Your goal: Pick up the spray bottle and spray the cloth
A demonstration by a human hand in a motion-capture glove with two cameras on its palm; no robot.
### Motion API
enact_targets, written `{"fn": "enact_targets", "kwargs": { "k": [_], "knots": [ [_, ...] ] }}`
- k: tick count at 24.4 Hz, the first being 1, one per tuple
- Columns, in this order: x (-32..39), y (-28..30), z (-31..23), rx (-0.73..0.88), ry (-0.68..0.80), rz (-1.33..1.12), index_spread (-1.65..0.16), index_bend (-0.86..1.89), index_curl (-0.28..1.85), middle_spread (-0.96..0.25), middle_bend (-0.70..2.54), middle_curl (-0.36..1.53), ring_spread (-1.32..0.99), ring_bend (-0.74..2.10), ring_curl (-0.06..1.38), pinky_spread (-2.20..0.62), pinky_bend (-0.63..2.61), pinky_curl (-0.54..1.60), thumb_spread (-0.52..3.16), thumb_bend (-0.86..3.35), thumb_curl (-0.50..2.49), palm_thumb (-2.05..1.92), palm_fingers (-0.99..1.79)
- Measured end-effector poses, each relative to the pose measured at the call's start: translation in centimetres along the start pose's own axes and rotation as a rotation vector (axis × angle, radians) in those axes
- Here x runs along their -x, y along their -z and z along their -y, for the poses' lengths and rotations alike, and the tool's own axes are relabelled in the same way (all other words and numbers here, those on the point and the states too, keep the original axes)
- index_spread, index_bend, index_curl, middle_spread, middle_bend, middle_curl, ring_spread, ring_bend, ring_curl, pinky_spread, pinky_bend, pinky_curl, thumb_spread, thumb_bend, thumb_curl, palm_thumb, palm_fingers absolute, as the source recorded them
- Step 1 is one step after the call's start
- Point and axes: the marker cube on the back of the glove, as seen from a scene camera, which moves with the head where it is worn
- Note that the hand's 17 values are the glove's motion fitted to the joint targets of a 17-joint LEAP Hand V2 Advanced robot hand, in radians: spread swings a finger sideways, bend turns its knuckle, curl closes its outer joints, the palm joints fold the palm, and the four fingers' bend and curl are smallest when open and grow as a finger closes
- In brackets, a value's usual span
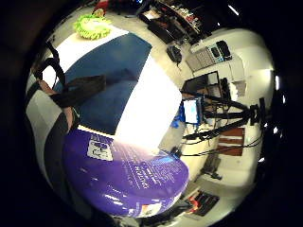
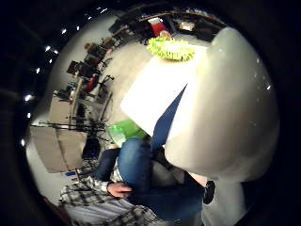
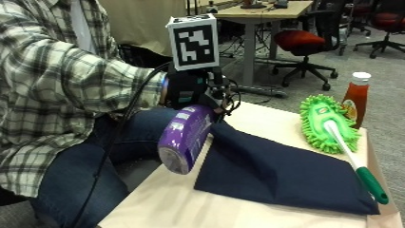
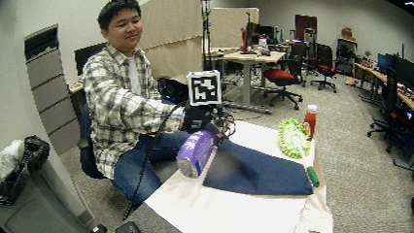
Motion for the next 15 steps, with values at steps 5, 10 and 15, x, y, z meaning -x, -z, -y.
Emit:
{"fn": "enact_targets", "kwargs": {
  "k": [5, 10, 15],
  "knots": [
    [-1.6, 2.2, -0.7, -0.124, -0.065, 0.171, -0.30, 0.18, 0.58, -0.19, 0.52, 0.53, -0.23, 0.56, 0.48, -0.14, 0.39, 0.40, 0.12, -0.03, 0.80, 1.07, 1.26],
    [-2.7, 3.9, -1.3, -0.257, -0.132, 0.475, -0.30, 0.18, 0.58, -0.19, 0.52, 0.53, -0.23, 0.56, 0.48, -0.14, 0.39, 0.40, 0.12, -0.03, 0.80, 1.07, 1.26],
    [-2.9, 4.8, -1.0, -0.372, -0.181, 0.784, -0.30, 0.18, 0.58, -0.19, 0.52, 0.53, -0.23, 0.56, 0.48, -0.13, 0.40, 0.40, 0.13, -0.03, 0.80, 1.08, 1.26]
  ]
}}
